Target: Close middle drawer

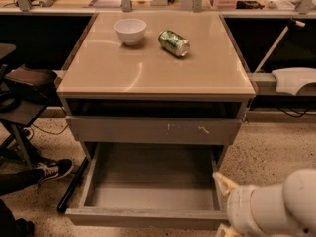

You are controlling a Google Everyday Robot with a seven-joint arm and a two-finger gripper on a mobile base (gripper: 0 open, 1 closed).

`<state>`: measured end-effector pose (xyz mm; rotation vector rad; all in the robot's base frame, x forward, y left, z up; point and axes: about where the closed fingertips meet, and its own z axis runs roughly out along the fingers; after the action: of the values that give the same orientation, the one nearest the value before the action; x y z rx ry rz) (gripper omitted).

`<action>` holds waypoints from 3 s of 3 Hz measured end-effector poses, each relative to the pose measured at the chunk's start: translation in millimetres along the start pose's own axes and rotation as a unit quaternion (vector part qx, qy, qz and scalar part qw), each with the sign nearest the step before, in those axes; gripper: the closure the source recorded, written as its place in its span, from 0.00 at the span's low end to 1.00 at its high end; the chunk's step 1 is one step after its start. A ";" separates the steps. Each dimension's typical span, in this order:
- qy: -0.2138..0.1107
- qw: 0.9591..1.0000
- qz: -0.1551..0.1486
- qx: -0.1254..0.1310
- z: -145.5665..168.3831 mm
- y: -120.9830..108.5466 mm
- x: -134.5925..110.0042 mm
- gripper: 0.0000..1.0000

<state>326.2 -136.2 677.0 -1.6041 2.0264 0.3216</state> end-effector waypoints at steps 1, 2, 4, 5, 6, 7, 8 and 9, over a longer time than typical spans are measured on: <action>0.008 1.000 0.029 -0.009 28.8 22.7 29.9 0.00; 0.044 0.999 0.001 0.004 34.2 31.4 29.5 0.00; 0.163 0.985 -0.013 0.050 60.3 54.3 139.0 0.00; 0.171 0.980 0.039 0.090 52.5 31.8 170.6 0.00; 0.175 0.978 0.060 0.099 47.4 30.7 178.9 0.00; 0.163 0.982 0.060 0.077 72.1 43.7 191.7 0.00; 0.153 0.987 0.051 0.003 122.2 88.2 217.1 0.00; 0.131 0.989 0.042 -0.060 169.0 125.7 225.7 0.00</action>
Offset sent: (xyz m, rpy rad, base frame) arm -0.0176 -0.0337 -0.1095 -0.3029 -0.1315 -0.2736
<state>215.0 -206.0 397.7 -1.7118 2.3160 0.2809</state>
